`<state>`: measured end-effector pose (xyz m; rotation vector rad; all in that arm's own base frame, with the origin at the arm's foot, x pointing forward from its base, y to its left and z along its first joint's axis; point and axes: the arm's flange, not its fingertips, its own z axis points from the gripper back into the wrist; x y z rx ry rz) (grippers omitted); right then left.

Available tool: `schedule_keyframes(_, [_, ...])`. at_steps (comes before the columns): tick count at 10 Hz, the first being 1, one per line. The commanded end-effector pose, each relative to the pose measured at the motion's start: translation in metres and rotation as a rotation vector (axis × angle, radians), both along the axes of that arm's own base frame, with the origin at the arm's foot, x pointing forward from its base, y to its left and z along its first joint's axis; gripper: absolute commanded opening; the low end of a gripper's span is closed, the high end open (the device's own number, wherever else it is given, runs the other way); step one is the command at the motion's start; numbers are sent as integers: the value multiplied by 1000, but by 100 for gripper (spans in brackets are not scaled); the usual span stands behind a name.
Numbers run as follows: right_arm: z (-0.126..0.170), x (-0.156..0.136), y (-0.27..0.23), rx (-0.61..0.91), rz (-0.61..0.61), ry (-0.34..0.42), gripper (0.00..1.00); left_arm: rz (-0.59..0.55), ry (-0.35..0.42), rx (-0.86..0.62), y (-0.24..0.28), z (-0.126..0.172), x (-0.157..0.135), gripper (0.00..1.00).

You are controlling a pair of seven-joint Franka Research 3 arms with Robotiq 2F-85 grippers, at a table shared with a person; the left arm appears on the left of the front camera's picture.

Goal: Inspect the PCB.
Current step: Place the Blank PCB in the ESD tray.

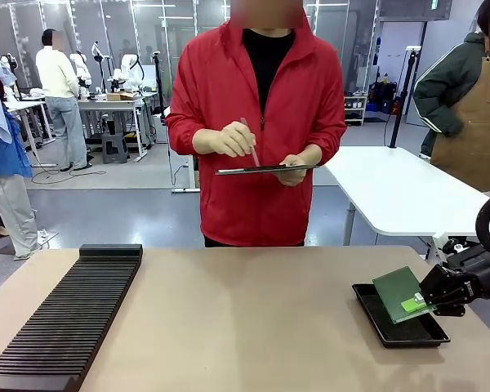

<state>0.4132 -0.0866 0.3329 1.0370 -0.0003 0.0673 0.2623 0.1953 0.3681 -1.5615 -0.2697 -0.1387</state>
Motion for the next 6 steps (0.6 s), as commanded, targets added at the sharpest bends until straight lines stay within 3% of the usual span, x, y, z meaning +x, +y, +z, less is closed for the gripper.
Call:
schedule_keyframes(1, [1,-2,1,-2,3,-1,3,-3,0,7,2,1,-1,100])
schedule_keyframes(3, [0,0,0,0,0,0,3,-3,0,7,2,1,-1,100])
schedule_keyframes(6, [-26,48,-14,-71,37,-37,3,-3,0,7,2,1,-1,100])
